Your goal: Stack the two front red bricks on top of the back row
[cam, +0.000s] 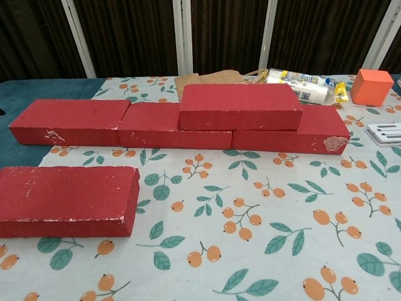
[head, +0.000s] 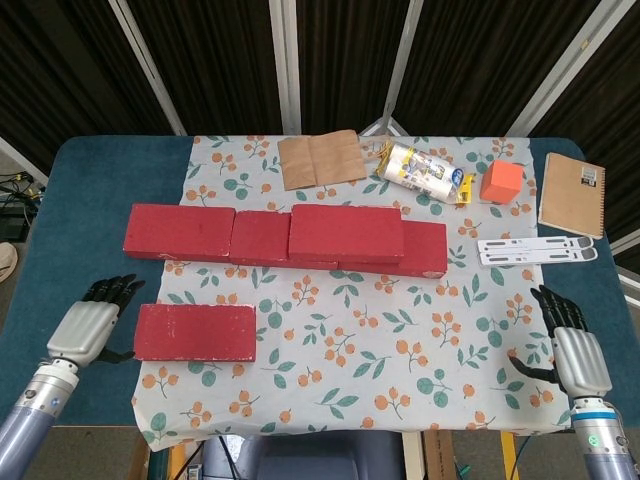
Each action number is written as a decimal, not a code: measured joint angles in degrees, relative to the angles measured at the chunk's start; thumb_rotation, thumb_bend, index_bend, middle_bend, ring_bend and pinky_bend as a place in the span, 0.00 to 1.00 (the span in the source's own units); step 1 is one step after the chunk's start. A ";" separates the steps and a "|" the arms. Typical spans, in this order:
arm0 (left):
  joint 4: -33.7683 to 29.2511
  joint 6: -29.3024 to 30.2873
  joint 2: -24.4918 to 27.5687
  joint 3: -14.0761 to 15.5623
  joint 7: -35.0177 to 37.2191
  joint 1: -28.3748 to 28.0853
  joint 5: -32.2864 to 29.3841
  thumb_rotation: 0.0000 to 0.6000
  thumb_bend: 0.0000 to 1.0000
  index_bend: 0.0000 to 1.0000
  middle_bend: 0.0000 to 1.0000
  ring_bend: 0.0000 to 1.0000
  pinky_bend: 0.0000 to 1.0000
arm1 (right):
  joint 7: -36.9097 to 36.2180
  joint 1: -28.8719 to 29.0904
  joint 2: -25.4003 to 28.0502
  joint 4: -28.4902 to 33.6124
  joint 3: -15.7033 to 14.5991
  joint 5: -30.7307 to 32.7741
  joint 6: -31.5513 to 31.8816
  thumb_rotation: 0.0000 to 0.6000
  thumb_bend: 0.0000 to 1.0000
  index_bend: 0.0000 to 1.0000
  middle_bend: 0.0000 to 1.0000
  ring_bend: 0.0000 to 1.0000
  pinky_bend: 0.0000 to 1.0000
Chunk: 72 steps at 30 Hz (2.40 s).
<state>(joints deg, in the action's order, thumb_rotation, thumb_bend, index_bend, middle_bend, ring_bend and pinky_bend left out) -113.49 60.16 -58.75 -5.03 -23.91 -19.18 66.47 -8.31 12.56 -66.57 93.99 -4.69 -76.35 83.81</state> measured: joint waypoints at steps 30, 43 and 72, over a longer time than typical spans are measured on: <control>-3.42 -0.11 -14.06 3.73 -21.84 -18.99 -24.62 1.00 0.00 0.00 0.00 0.00 0.00 | -1.71 -3.39 1.13 0.05 4.65 -1.23 -2.85 1.00 0.20 0.00 0.03 0.00 0.00; 1.52 3.03 -17.74 6.37 -18.57 -17.47 -19.13 1.00 0.00 0.00 0.00 0.00 0.00 | -1.55 -4.23 1.29 0.26 5.92 -0.94 -4.13 1.00 0.20 0.00 0.03 0.00 0.00; 5.57 6.32 -20.91 6.30 -19.19 -17.39 -20.39 1.00 0.00 0.00 0.02 0.00 0.04 | 0.24 -5.18 1.16 1.13 8.09 -0.10 -6.33 1.00 0.20 0.00 0.03 0.00 0.00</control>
<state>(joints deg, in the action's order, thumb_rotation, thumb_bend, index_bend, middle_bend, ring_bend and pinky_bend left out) -107.92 66.48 -79.66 1.27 -43.10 -36.57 46.08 -8.07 7.38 -65.42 95.12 3.40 -76.45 77.48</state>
